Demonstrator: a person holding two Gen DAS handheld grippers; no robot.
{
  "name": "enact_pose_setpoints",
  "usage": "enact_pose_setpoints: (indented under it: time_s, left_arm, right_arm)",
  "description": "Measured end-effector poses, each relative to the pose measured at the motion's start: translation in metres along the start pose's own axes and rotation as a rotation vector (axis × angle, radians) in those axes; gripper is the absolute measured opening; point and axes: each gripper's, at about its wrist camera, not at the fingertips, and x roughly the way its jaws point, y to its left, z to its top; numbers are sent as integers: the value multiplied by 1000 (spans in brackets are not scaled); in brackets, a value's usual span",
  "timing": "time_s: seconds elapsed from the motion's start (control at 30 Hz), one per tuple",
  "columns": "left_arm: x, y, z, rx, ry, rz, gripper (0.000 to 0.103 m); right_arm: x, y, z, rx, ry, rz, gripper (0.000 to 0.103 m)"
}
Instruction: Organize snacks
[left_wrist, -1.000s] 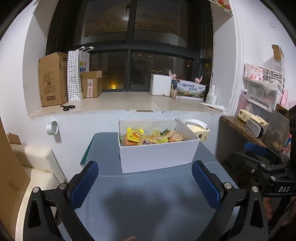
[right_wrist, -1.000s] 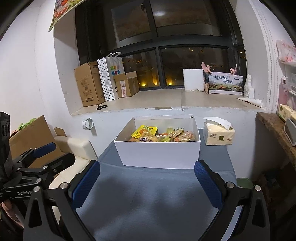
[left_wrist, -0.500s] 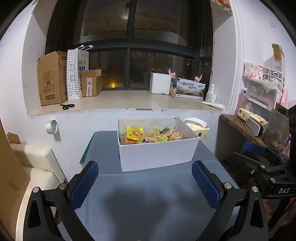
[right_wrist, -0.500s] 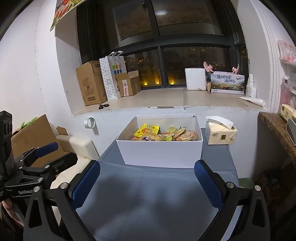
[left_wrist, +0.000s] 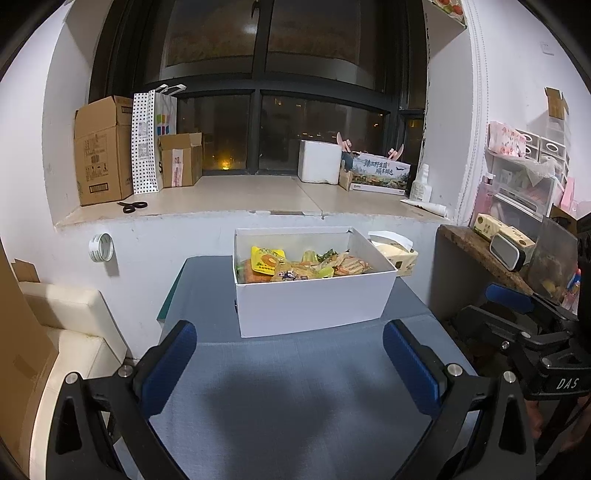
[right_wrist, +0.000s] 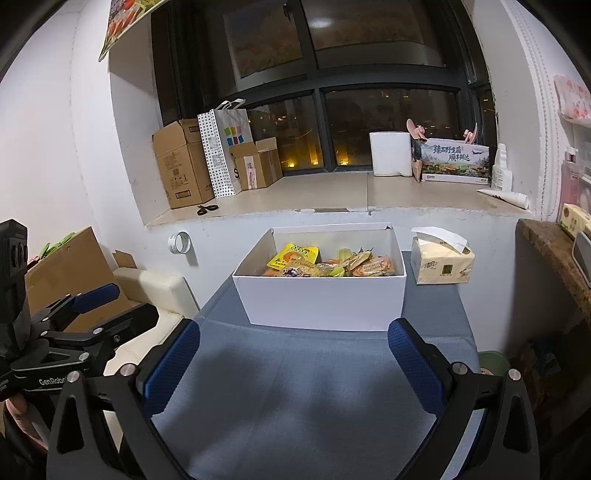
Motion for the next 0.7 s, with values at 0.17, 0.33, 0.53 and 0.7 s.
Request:
enact_pose_setpoints:
  time_s: [0.17, 0.33, 0.53, 0.7]
  left_arm:
    - [0, 1, 0, -3, 2, -1, 103]
    - [0, 2, 0, -7, 4, 3, 103]
    - [1, 2, 1, -6, 7, 3, 103]
    - [1, 1, 1, -4, 8, 5, 103]
  right_arm:
    - [-2, 0, -1, 0, -2, 0, 103]
    - [-2, 0, -1, 5, -2, 0, 103]
    - [-2, 0, -1, 1, 2, 7, 103]
    - [-3, 0, -1, 2, 1, 6, 103]
